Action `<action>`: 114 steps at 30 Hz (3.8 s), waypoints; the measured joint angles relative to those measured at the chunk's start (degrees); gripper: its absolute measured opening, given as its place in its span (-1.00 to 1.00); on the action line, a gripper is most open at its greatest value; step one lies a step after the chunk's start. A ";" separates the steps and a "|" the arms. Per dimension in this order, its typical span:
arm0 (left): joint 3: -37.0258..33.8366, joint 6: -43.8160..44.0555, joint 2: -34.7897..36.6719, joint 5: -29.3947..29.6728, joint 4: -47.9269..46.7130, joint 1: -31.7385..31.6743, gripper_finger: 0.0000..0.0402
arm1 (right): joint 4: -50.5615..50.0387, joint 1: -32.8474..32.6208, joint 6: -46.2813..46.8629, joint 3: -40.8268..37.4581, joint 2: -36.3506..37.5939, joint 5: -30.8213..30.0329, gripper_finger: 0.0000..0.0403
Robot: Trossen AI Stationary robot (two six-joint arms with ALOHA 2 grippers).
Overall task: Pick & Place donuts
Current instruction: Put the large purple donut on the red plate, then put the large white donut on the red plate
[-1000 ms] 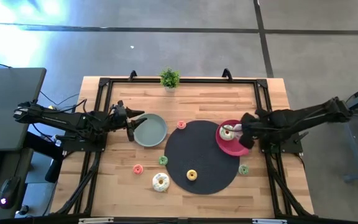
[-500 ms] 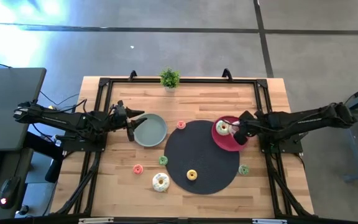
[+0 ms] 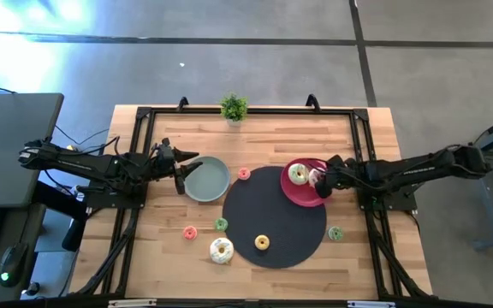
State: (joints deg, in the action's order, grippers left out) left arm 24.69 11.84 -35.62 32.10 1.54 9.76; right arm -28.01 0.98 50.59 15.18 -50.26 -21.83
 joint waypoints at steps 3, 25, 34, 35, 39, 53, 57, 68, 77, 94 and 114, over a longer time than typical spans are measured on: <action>0.00 0.00 0.01 -0.02 0.00 0.00 -0.26 | -0.40 0.32 -1.18 0.60 0.00 0.77 -0.54; 0.00 2.43 -1.04 -16.54 -0.42 0.00 -0.26 | -2.84 0.03 -11.60 9.64 -0.04 2.35 -0.26; 0.00 2.42 -1.77 -14.60 -0.40 0.00 -0.26 | 0.53 1.41 -14.11 9.64 -0.04 -3.74 -0.26; 0.00 2.35 -1.79 -14.58 -0.40 0.00 -0.26 | 2.90 1.41 -15.42 9.64 -0.04 -2.65 -0.26; 0.00 2.06 -1.79 -14.58 -0.42 0.00 -0.26 | 17.53 0.60 -23.87 9.64 -0.04 4.51 -0.26; 0.04 5.75 -16.27 -30.13 6.06 3.59 -0.26 | 50.82 -10.87 -31.25 9.64 -22.69 10.15 -0.26; 0.13 3.25 -26.34 -34.45 15.10 6.56 -0.26 | 56.73 -11.40 -31.17 9.62 -28.62 10.39 -0.26; 10.83 0.38 -45.31 -37.79 11.73 10.60 -0.26 | 58.29 -12.03 -37.84 19.08 -33.22 14.82 -0.26; 15.96 0.44 -56.45 -43.72 8.56 10.62 -0.26 | 45.63 -12.20 -41.21 25.69 -33.27 11.97 -0.26; 16.06 0.48 -60.41 -45.27 7.17 10.51 -0.41 | 43.65 -12.65 -47.08 25.86 -33.27 11.77 -0.26; 28.13 17.33 -60.43 -56.20 11.48 -1.65 -0.92 | 51.95 -23.31 -93.09 25.86 -33.24 16.63 -0.26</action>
State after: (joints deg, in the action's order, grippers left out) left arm 52.82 29.17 -96.05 -24.11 13.03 8.11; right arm 23.94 -22.32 -42.50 41.04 -83.50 -5.20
